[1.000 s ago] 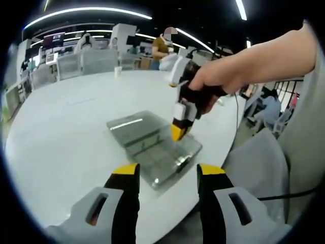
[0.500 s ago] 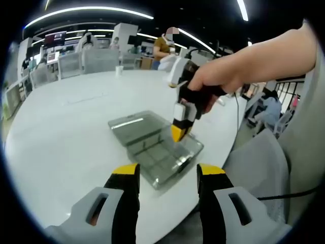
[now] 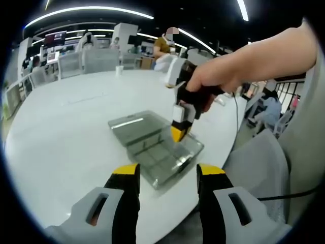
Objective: Insert the divider into the dual guide fixture by aligning both edges with the guide slots and pushing it downward to the bottom, including one-sided entry, uneven engagement, binding, and posture correction.
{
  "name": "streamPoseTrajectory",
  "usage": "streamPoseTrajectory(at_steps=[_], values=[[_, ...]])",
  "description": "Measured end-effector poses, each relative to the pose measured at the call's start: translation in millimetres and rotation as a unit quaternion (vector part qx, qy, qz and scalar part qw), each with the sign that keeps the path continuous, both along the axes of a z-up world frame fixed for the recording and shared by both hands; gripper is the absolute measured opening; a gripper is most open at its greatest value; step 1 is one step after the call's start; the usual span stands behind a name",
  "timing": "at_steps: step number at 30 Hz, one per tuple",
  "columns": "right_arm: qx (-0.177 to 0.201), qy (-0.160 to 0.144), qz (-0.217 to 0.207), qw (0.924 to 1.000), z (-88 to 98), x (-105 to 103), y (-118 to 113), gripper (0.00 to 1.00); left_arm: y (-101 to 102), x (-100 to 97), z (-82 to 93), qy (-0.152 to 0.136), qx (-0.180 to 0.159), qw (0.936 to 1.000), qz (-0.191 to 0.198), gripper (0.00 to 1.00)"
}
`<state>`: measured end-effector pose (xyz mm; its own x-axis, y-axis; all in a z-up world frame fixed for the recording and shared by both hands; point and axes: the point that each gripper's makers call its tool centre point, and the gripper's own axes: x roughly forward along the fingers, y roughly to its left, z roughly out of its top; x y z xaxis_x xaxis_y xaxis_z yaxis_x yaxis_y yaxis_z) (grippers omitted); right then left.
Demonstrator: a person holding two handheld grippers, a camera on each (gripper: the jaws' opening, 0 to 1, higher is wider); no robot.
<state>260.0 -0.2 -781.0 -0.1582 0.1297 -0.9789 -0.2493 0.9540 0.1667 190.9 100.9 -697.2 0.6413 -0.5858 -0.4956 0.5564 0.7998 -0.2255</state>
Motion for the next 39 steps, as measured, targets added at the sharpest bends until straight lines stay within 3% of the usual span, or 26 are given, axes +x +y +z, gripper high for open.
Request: streamPoseTrajectory(at_steps=[18,39], values=[[-0.032,-0.009,0.049,0.9982,-7.7,-1.4,1.5,0.00,2.6,-1.3,-0.3,0.000,0.000,1.0000,0.004,0.42],[-0.034,-0.009,0.052,0.9980,-12.4,-7.6,1.0,0.00,2.0,-1.7,-0.2,0.003,0.002,1.0000,0.004,0.42]])
